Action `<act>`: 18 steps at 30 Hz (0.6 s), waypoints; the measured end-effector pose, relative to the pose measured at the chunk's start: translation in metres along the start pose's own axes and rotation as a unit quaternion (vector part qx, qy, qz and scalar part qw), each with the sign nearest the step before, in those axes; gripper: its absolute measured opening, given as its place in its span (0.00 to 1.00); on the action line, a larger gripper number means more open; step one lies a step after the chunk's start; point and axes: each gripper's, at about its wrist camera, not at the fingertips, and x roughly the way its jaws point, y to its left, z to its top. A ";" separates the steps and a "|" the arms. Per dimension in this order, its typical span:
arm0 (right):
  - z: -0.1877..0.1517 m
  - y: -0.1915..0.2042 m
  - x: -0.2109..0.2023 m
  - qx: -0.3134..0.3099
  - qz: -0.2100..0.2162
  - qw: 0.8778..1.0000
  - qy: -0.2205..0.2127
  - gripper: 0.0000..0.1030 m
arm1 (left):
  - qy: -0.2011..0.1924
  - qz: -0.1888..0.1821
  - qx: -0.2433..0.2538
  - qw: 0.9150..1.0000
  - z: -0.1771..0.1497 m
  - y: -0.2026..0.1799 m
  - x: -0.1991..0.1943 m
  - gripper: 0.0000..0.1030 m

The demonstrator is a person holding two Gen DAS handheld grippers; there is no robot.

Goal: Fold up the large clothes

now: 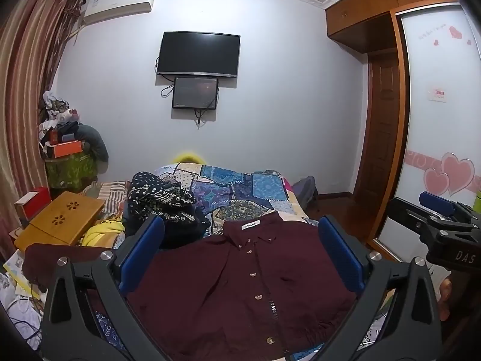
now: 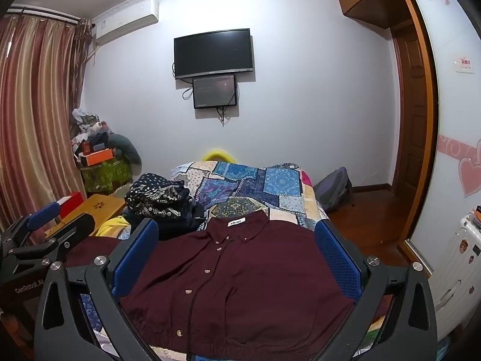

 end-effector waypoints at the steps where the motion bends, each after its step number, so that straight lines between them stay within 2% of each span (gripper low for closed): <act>1: 0.000 0.000 0.000 0.000 0.000 1.000 0.000 1.00 | -0.001 0.001 0.000 1.000 0.000 0.000 -0.001 1.00; 18: 0.000 -0.001 0.001 0.001 0.000 1.000 0.002 1.00 | 0.005 0.004 -0.005 1.000 0.001 0.003 0.005 1.00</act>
